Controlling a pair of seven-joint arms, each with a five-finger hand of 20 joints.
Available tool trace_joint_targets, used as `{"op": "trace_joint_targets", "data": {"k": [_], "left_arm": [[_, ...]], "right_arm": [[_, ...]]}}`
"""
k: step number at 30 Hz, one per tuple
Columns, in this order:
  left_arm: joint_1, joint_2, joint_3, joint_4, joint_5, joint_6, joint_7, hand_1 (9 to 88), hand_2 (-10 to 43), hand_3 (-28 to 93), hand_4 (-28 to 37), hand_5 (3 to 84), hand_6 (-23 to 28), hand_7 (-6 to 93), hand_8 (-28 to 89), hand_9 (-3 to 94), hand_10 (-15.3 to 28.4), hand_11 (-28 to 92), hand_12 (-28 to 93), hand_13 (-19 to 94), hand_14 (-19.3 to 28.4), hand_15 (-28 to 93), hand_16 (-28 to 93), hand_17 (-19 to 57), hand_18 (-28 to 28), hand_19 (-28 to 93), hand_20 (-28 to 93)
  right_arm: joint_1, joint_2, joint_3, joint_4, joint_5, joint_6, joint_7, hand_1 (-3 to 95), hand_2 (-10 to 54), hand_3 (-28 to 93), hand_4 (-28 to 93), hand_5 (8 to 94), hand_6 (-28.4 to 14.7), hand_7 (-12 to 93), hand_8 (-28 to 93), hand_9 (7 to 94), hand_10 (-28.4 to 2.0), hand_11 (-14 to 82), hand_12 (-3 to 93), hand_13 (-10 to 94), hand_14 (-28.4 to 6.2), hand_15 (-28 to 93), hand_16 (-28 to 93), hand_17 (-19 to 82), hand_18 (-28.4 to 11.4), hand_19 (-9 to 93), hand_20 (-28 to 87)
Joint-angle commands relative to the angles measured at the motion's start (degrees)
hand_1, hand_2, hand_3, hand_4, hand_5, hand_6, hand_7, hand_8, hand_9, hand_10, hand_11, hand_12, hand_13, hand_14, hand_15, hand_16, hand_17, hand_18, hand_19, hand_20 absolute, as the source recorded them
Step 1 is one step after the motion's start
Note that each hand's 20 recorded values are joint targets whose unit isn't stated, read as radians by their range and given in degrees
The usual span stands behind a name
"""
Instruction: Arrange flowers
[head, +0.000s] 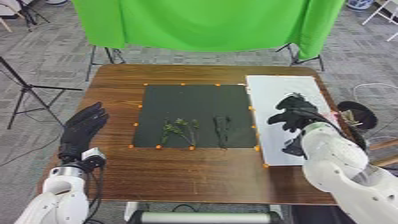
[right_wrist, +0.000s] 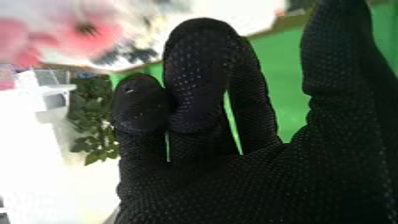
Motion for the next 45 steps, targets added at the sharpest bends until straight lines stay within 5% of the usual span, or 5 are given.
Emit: {"op": "trace_joint_targets", "data": {"k": [1, 28, 34, 37, 45], "left_arm": [[0.18, 0.01, 0.35, -0.24, 0.32, -0.74, -0.55, 41.0, -4.8, 72, -14.2, 49.8, -1.2, 19.9, -10, 41.8, 11.9, 20, 10, 36, 14.2, 22, -2, 14.3, 11.1, 12, 26], [-0.44, -0.14, 0.75, 0.01, 0.3, -1.22, -0.29, 41.0, -4.7, 71, -14.1, 49.9, -1.3, 20.0, -10, 41.8, 11.9, 20, 10, 36, 14.2, 22, -2, 14.3, 11.0, 12, 26], [-0.46, -0.21, 0.7, 0.02, 0.32, -1.28, -0.42, 41.0, -4.7, 71, -14.1, 50.0, -1.2, 19.9, -10, 41.8, 11.9, 20, 10, 37, 14.2, 22, -2, 14.3, 11.0, 12, 26], [-0.36, -0.21, 0.61, -0.01, 0.2, -1.33, -0.52, 40.9, -4.7, 72, -14.1, 49.9, -1.1, 19.9, -10, 41.8, 11.9, 20, 10, 37, 14.1, 22, -2, 14.3, 11.0, 12, 26], [-0.24, -0.08, 0.42, -0.26, 0.15, -1.16, -0.65, 41.0, -4.4, 71, -14.3, 49.8, -0.9, 19.6, -10, 41.8, 12.0, 20, 10, 37, 14.2, 22, -2, 14.4, 11.0, 12, 26]], "right_arm": [[0.51, 0.19, -1.02, 2.86, -1.36, 1.41, 1.14, 36.7, -9.5, 67, -10, 51.9, -0.4, 15, -6, 53.2, -17.9, 9.1, 18.9, 84, -5.5, 58, 25, 59, -13.5, 93, 39], [3.99, 0.46, -4.27, 7.95, -2.77, 2.7, 2.03, 38.1, -9.5, 68, -11, 52.4, -0.5, 17, -7, 55.2, -17.5, 10.5, 18.5, 85, -5.3, 58, 25, 60, -13.3, 93, 39], [3.42, 0.36, -5.31, 8.73, -3.69, 5.25, 2.32, 44.1, -9.5, 68, -12, 58.4, -0.7, 21, -7, 64.2, -16.0, 15.5, 18.4, 86, -4.8, 57, 25, 61, -12.5, 93, 37], [3.15, 0.33, -5.86, 9.04, -4.23, 7.33, 1.27, 51.7, -9.5, 63, -14, 63.9, -0.9, 22, 7, 71.1, -14.7, 17.9, 19.4, 88, -4.3, 56, 26, 62, -12.0, 93, 36], [3.31, 0.89, -7.87, 9.06, -8.16, 16.1, -1.47, 60.5, -9.5, 61, -14, 76.9, -1.2, 23, 9, 88.0, -10.9, 7.0, 34.0, 92, -2.6, 55, 27, 65, -11.0, 93, 37]]}}
